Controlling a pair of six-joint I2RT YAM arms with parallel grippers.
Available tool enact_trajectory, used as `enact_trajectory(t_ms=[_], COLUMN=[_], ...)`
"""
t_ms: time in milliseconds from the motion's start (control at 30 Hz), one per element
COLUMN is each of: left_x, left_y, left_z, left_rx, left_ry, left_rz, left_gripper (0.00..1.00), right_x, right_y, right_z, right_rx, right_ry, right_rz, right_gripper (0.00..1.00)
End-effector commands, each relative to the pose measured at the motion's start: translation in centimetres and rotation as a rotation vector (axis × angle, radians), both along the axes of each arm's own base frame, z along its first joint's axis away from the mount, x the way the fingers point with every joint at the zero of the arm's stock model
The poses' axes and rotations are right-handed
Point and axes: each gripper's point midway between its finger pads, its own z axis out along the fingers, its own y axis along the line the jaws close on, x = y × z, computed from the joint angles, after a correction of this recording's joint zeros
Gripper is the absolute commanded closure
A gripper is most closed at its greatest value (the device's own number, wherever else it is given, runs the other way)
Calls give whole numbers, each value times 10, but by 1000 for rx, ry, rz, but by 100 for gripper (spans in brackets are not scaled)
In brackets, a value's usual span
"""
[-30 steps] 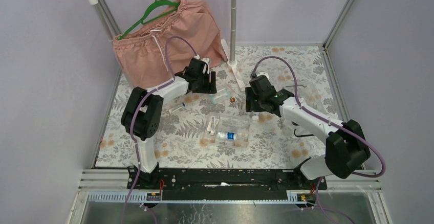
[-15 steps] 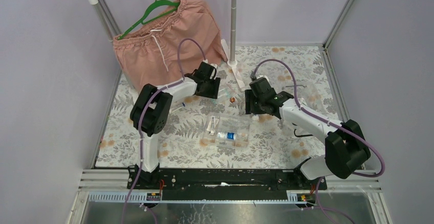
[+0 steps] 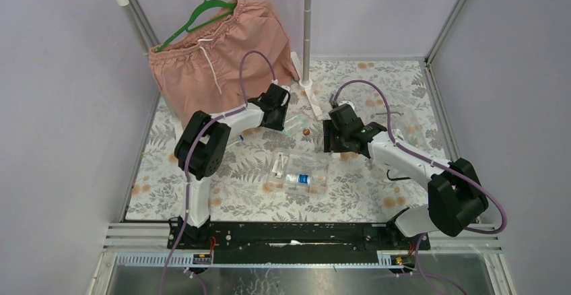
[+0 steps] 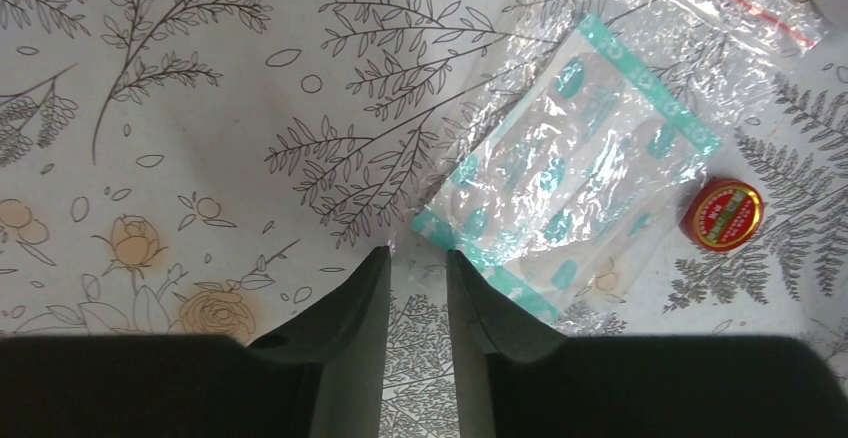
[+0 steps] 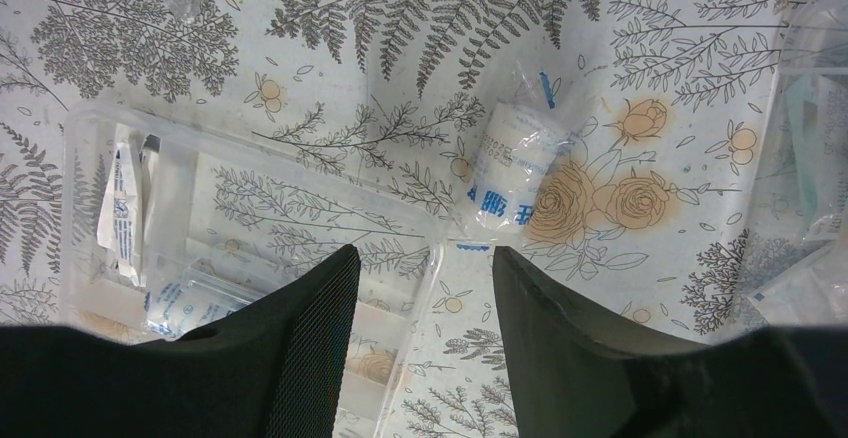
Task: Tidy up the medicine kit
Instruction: Pick up the medical item at the center of the board.
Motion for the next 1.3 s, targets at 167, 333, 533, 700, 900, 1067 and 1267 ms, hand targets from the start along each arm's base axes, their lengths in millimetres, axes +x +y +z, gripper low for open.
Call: enact_trajectory(t_ms=[167, 333, 533, 700, 900, 1067, 1267], left_x=[13, 17, 17, 5, -20, -35, -54], left_y=[-4, -9, -2, 4, 4, 7, 1], left_z=[36, 60, 92, 108, 116, 138, 177], left_rx=[-46, -97, -155, -215, -276, -318, -424], left_ry=[-88, -132, -196, -196, -183, -224, -307], left_rz=[47, 51, 72, 73, 39, 19, -41], left_gripper=[93, 100, 100, 100, 100, 100, 100], right_x=[1, 1, 2, 6, 13, 19, 26], right_y=[-1, -1, 1, 7, 26, 47, 64], right_z=[8, 8, 10, 16, 26, 43, 65], right_rx=[14, 14, 20, 44, 149, 283, 443], right_ry=[-32, -30, -32, -41, -58, -81, -111], right_rz=[-12, -13, -9, -8, -11, -31, -81], right_gripper=[40, 40, 41, 41, 37, 31, 20])
